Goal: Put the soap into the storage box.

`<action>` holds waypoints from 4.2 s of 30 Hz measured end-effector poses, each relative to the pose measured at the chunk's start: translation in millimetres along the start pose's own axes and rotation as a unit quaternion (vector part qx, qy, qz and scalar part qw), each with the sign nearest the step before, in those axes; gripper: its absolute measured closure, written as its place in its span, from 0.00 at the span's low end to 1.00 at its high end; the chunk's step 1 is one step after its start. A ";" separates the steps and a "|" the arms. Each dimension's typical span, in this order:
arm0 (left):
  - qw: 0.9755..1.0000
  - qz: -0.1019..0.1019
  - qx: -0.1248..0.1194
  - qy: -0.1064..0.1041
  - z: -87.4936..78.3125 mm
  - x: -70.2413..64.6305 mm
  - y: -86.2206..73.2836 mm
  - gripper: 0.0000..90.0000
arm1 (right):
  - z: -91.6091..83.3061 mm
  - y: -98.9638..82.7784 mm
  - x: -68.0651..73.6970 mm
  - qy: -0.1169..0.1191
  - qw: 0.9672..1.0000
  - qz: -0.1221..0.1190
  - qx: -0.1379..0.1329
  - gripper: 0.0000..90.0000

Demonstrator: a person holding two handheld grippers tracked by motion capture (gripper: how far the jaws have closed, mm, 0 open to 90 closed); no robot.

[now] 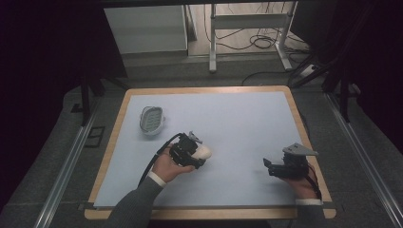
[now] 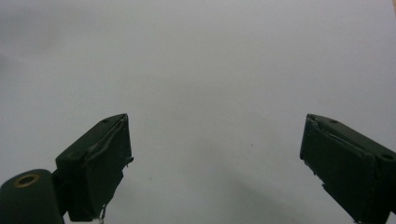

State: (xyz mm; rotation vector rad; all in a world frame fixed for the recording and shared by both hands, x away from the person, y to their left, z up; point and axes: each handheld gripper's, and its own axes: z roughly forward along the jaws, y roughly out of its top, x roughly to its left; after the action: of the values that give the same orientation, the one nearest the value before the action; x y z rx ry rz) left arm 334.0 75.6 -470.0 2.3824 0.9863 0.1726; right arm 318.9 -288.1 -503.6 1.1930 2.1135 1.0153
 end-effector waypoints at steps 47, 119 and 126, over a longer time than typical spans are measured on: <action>0.998 -0.040 -0.012 0.038 -26.8 55.1 8.5 0.55 | 2.7 -0.7 1.9 -0.001 1.000 -0.003 0.005 0.10; 0.990 -0.112 -0.018 0.088 -51.4 128.7 12.2 0.55 | 5.0 -1.2 3.6 -0.004 1.000 -0.010 0.011 0.10; 0.988 -0.127 -0.016 0.089 -50.5 139.1 10.4 0.55 | 4.4 -1.4 2.5 -0.004 1.000 -0.007 0.010 0.10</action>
State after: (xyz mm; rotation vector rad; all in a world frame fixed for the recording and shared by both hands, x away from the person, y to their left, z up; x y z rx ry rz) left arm 424.9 187.3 -434.2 2.2150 1.3491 0.3058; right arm 320.1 -284.9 -507.5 1.1882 2.1269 0.9833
